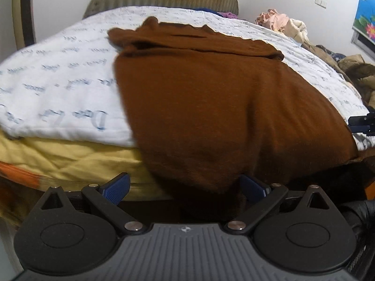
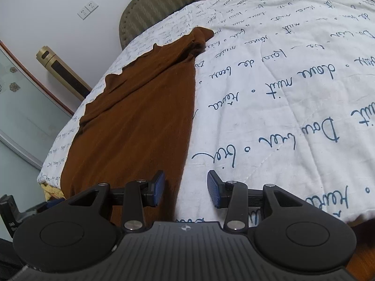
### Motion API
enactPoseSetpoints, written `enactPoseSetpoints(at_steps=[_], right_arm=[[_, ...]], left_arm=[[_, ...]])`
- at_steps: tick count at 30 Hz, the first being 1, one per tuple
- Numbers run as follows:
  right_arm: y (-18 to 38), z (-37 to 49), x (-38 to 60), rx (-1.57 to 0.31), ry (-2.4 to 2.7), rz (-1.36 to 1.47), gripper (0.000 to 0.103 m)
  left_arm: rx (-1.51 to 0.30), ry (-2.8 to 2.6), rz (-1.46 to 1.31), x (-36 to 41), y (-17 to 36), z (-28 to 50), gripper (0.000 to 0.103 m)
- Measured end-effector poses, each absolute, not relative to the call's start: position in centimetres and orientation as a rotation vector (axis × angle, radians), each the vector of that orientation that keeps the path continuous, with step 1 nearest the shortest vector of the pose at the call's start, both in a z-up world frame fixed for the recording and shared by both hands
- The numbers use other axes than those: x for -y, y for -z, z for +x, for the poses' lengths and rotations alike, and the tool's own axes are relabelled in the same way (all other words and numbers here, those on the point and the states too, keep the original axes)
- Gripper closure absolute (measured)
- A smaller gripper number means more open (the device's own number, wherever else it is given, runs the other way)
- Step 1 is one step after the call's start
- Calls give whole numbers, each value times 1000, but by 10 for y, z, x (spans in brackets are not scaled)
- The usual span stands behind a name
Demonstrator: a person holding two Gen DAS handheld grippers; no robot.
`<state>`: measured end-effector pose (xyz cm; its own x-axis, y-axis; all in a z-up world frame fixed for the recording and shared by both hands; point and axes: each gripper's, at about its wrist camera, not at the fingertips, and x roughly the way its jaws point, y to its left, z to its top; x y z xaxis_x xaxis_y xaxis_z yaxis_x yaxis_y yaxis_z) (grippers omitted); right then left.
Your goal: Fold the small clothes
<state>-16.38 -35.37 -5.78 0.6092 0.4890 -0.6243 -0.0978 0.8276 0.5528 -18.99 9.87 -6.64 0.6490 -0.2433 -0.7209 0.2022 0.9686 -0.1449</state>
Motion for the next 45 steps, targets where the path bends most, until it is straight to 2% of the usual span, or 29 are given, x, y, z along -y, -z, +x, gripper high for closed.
enactPoseSetpoints(at_steps=[3, 8, 9, 10, 13, 14, 16, 21, 26, 34, 36, 37, 39, 42, 45], right_arm=[[60, -162, 352, -851, -369, 521, 60], [63, -159, 346, -848, -387, 533, 60], [64, -159, 345, -848, -400, 537, 60], [64, -158, 343, -850, -410, 541, 61], [66, -156, 337, -866, -433, 537, 77], [67, -156, 335, -872, -434, 535, 78], [68, -157, 336, -871, -439, 544, 79], [69, -162, 342, -880, -454, 570, 82], [72, -168, 349, -881, -461, 615, 75], [81, -172, 349, -922, -546, 694, 75], [86, -171, 344, -941, -582, 711, 79], [88, -171, 340, -947, -570, 694, 90], [89, -170, 332, -952, -565, 662, 92], [82, -171, 326, -949, -572, 635, 92], [71, -172, 322, -927, -584, 607, 92]], left_arm=[[-837, 265, -147, -103, 73, -181, 12], [-864, 273, -253, -112, 78, -174, 39], [-866, 281, -273, -114, 79, -174, 47], [-867, 285, -286, -115, 80, -175, 53], [-864, 284, -272, -116, 80, -178, 66], [-864, 283, -262, -115, 80, -179, 67], [-858, 294, -255, -116, 79, -181, 77], [-847, 304, -261, -120, 75, -186, 84], [-831, 298, -267, -130, 69, -191, 85], [-817, 278, -284, -136, 69, -192, 85], [-810, 269, -257, -131, 70, -190, 84], [-808, 268, -247, -129, 70, -190, 84], [-803, 264, -214, -124, 71, -191, 85], [-794, 278, -211, -123, 69, -191, 93], [-782, 279, -235, -124, 68, -191, 96]])
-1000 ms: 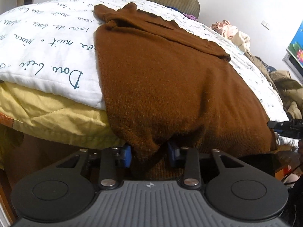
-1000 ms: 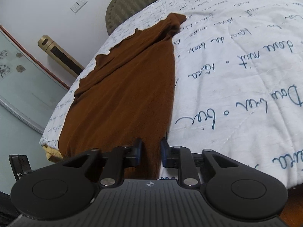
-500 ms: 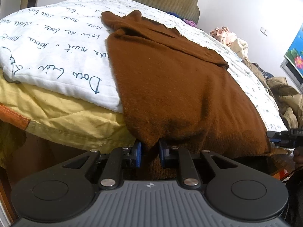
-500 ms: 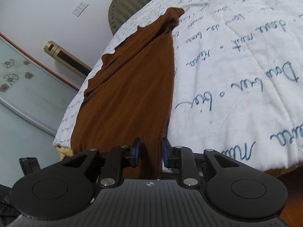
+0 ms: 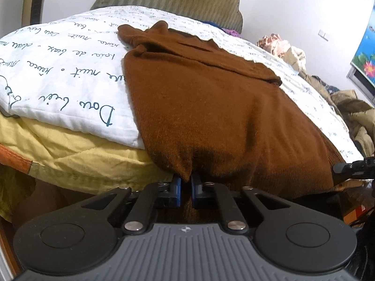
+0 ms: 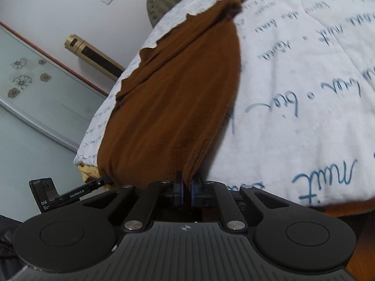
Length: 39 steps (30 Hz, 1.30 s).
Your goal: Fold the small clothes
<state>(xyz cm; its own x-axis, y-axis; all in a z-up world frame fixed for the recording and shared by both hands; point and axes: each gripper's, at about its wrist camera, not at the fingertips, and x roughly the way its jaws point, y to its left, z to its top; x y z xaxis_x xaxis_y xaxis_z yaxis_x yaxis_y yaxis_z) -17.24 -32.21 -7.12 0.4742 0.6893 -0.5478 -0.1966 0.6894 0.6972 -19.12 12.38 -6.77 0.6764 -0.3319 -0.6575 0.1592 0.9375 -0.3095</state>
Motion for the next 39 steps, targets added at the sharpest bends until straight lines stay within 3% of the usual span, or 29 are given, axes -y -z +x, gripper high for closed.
enactPoseSetpoints(at_steps=[16, 26, 39], right_arm=[[26, -135, 320, -742, -708, 625, 92], [2, -87, 320, -671, -687, 651, 92], [-20, 82, 301, -570, -531, 759, 92]], left_arm=[[-666, 380, -385, -143, 3, -165, 97], [-661, 369, -445, -145, -6, -120, 97], [-650, 171, -551, -169, -17, 48, 97]])
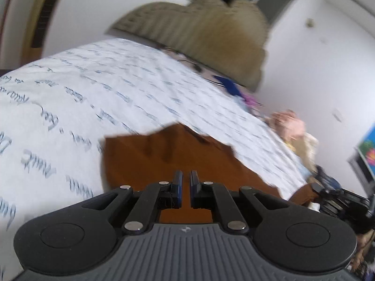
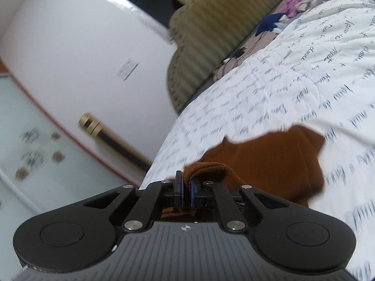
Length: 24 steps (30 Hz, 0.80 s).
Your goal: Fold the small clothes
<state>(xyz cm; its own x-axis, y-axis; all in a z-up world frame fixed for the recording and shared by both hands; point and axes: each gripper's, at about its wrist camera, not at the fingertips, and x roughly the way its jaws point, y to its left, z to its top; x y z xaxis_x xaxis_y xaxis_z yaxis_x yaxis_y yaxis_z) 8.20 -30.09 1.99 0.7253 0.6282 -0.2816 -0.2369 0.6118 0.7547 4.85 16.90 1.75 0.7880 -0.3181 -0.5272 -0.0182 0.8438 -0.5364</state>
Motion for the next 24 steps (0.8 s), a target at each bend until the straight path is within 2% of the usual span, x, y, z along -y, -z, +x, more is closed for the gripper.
enactPoseSetpoints(at_steps=[3, 7, 10, 13, 16, 18, 20, 24], right_arm=[[-8, 132, 296, -584, -453, 766, 92], [9, 187, 290, -613, -356, 733, 92], [20, 213, 290, -623, -296, 718, 92], [40, 234, 282, -721, -227, 672, 92], [60, 234, 277, -818, -180, 660, 87], [55, 219, 274, -793, -199, 617, 78], [40, 198, 268, -759, -189, 515, 65], [10, 157, 252, -733, -305, 385, 65]], left_arm=[[-651, 165, -528, -166, -19, 62, 97], [-600, 172, -377, -152, -34, 42, 97], [-632, 175, -308, -146, -34, 33, 97], [-699, 121, -217, -140, -26, 39, 96], [-787, 66, -259, -151, -13, 56, 96], [-835, 83, -322, -163, -6, 66, 96], [-885, 105, -370, -172, 1, 74, 96], [-954, 201, -393, -173, 6, 74, 95]])
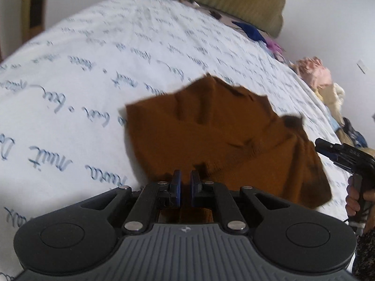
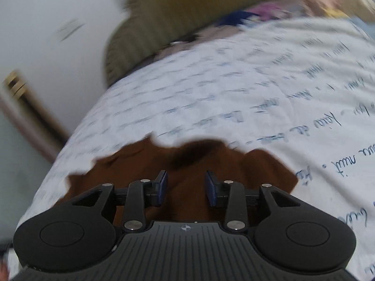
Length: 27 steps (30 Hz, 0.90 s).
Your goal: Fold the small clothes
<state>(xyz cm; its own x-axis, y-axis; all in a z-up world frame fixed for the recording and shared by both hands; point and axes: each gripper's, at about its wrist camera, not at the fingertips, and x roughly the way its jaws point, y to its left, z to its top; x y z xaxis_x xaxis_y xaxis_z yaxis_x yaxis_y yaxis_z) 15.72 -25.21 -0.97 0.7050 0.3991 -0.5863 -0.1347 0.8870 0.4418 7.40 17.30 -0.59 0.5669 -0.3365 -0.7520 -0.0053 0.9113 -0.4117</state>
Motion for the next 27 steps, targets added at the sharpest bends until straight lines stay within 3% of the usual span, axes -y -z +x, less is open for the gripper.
enactPoseSetpoints(at_steps=[6, 15, 20, 27], right_arm=[[-20, 141, 159, -839, -694, 232, 65], [-6, 161, 33, -1003, -862, 31, 65], [-15, 147, 48, -928, -808, 50, 65], [-23, 134, 154, -835, -617, 199, 65]], left_arm=[[-1000, 335, -437, -165, 9, 64, 95], [-974, 388, -425, -158, 15, 71, 95], [-955, 478, -449, -154, 17, 93, 95], [-988, 499, -596, -160, 41, 122, 95]])
